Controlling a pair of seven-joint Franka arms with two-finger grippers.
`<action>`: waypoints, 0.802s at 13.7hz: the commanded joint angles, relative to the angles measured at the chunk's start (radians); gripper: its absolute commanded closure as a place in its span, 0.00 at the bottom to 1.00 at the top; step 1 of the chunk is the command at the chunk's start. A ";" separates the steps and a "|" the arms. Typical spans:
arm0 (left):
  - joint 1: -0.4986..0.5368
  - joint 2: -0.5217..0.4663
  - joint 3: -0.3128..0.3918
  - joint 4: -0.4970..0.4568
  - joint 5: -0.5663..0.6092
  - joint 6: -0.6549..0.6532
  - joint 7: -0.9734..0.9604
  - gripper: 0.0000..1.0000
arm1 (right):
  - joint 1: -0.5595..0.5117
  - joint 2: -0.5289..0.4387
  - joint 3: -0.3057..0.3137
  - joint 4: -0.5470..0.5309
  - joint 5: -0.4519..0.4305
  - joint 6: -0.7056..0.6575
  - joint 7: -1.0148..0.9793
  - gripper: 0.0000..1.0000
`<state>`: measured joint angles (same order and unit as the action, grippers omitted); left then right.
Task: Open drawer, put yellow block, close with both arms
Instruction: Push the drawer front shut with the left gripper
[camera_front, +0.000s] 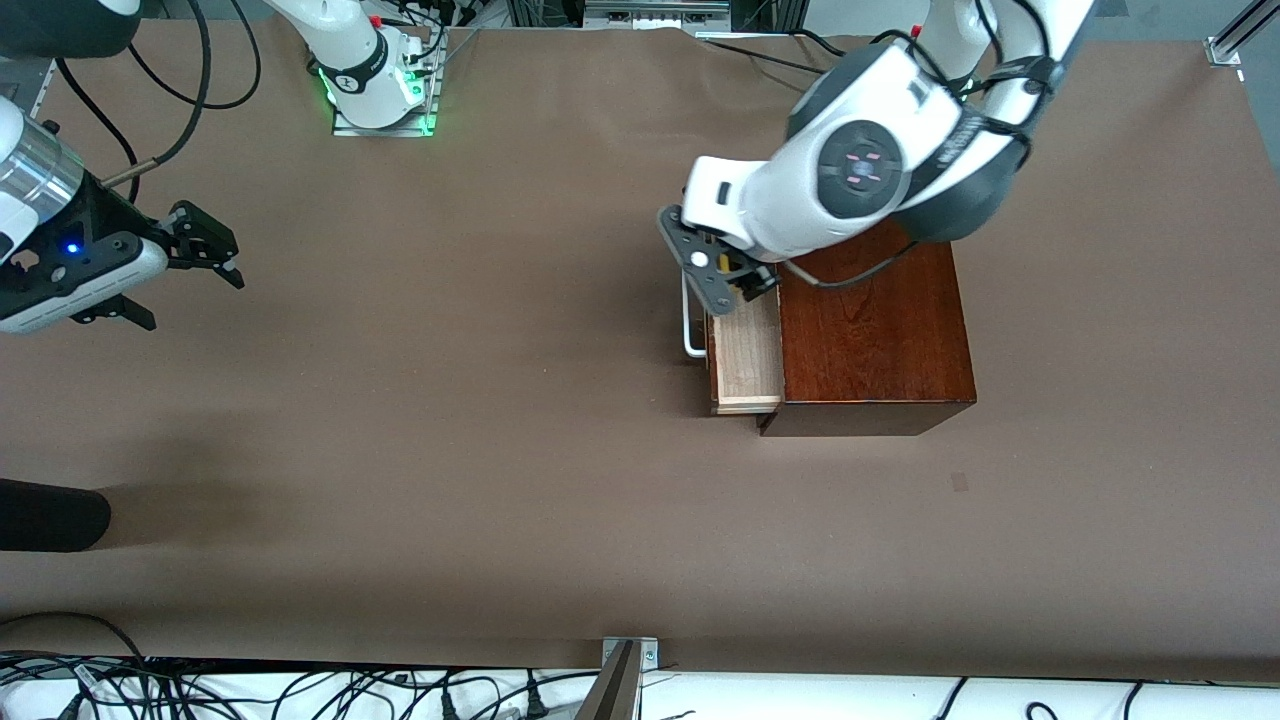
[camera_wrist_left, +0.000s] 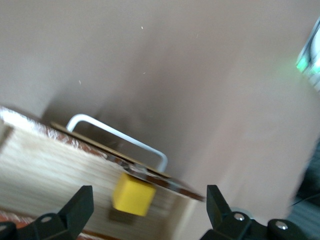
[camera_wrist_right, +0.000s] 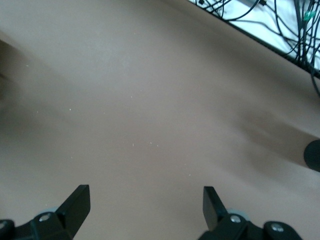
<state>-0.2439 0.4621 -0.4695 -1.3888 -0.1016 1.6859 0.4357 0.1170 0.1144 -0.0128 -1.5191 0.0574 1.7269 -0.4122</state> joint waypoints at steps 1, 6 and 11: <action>-0.066 0.072 -0.003 0.028 0.112 0.052 0.164 0.00 | -0.020 -0.027 0.018 -0.059 -0.013 0.005 0.048 0.00; -0.150 0.199 -0.003 0.022 0.315 0.162 0.349 0.00 | -0.020 -0.045 0.005 -0.076 -0.037 -0.084 0.176 0.00; -0.169 0.225 0.006 -0.025 0.393 0.178 0.367 0.00 | -0.020 -0.058 -0.044 -0.072 -0.050 -0.104 0.165 0.00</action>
<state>-0.4037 0.6918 -0.4697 -1.3956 0.2472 1.8663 0.7882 0.1058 0.0820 -0.0503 -1.5704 0.0199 1.6322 -0.2434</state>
